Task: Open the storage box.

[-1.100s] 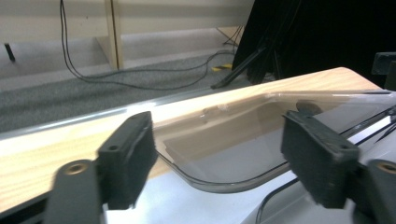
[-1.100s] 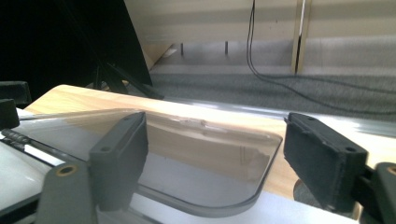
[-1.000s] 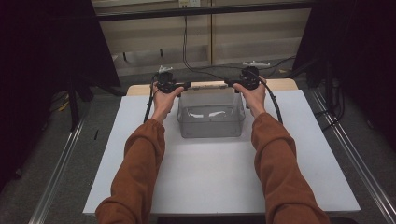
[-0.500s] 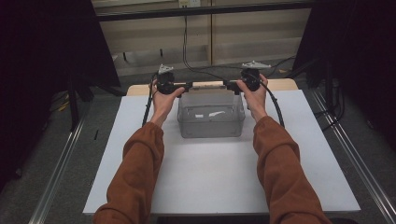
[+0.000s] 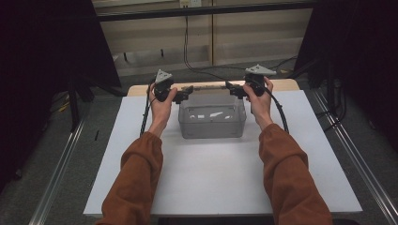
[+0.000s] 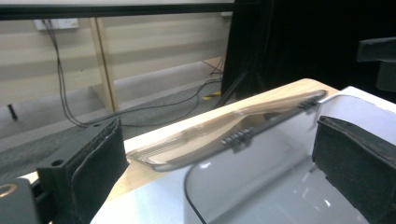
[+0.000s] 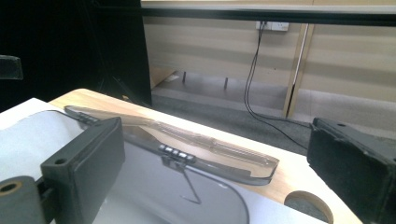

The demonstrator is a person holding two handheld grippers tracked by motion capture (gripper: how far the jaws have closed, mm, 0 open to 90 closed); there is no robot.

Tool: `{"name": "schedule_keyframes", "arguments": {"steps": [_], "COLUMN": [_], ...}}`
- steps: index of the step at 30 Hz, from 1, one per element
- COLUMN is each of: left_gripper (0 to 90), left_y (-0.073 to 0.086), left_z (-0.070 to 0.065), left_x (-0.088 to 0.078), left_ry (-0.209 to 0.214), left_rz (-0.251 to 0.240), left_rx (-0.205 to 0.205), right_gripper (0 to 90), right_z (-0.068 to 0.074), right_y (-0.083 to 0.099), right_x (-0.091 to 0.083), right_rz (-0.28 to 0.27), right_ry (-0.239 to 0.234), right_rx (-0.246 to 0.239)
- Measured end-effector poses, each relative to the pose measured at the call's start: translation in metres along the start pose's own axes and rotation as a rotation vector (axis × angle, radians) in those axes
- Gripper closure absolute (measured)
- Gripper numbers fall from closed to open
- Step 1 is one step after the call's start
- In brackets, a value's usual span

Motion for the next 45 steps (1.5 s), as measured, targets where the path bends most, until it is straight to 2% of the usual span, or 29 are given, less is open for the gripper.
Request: {"name": "schedule_keyframes", "arguments": {"steps": [1, 4, 6, 10, 17, 20, 21, 24, 29, 35, 38, 39, 44, 45], "left_gripper": [3.0, 3.2, 2.9, 3.1, 3.1, 3.0, 2.8, 2.8, 2.8, 2.6, 2.1, 2.1, 2.1, 2.1], "left_y": [0.002, 0.003, 0.003, 0.004, 0.002, 0.003, 0.004, 0.006, 0.013, 0.024, 0.029, 0.035, 0.043, 0.047], "left_z": [-0.003, -0.005, -0.008, -0.011, -0.018, -0.020, -0.022, -0.026, -0.038, -0.047, -0.048, -0.050, -0.054, -0.054], "left_x": [-0.006, -0.010, -0.018, -0.026, -0.044, -0.047, -0.051, -0.054, -0.070, -0.089, -0.095, -0.101, -0.111, -0.118], "left_ry": [-0.002, -0.014, -0.019, -0.025, -0.050, -0.054, -0.062, -0.057, -0.032, -0.012, -0.013, -0.018, -0.005, -0.032], "left_rz": [-0.001, -0.001, -0.027, -0.033, -0.075, -0.080, -0.082, -0.088, -0.100, -0.116, -0.120, -0.117, -0.121, -0.118], "left_rx": [0.014, 0.016, 0.005, 0.012, 0.020, 0.026, 0.042, 0.040, 0.056, 0.032, 0.041, 0.025, 0.011, 0.020], "right_gripper": [3.6, 3.5, 2.9, 2.4, 2.1, 2.1, 2.0, 2.0, 1.6, 1.3, 1.3, 1.2, 1.2, 1.0], "right_z": [0.002, 0.004, 0.009, 0.011, 0.009, 0.009, 0.011, 0.012, 0.013, 0.009, 0.008, 0.008, 0.007, 0.007], "right_y": [0.000, 0.000, 0.001, 0.004, 0.005, 0.005, 0.005, 0.005, 0.014, 0.029, 0.034, 0.039, 0.048, 0.050], "right_x": [-0.003, -0.007, -0.014, -0.021, -0.050, -0.056, -0.064, -0.071, -0.091, -0.109, -0.116, -0.123, -0.140, -0.144], "right_rz": [-0.001, -0.009, -0.030, -0.040, -0.072, -0.078, -0.087, -0.097, -0.113, -0.104, -0.107, -0.110, -0.119, -0.122], "right_ry": [-0.004, -0.004, -0.007, -0.004, 0.010, 0.017, 0.012, 0.011, 0.026, 0.058, 0.068, 0.074, 0.093, 0.099], "right_rx": [-0.002, -0.004, -0.005, -0.008, -0.012, -0.021, -0.029, -0.035, -0.055, -0.076, -0.088, -0.083, -0.097, -0.092]}}
Point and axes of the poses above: each handheld gripper's, and its own axes: x roughly forward along the jaws, y roughly out of its underside, z roughly to its left, the point moved 9 cm from there along x, roughly forward along the jaws, and after that the axes turned 7 degrees about y, right-handed, at the moved point
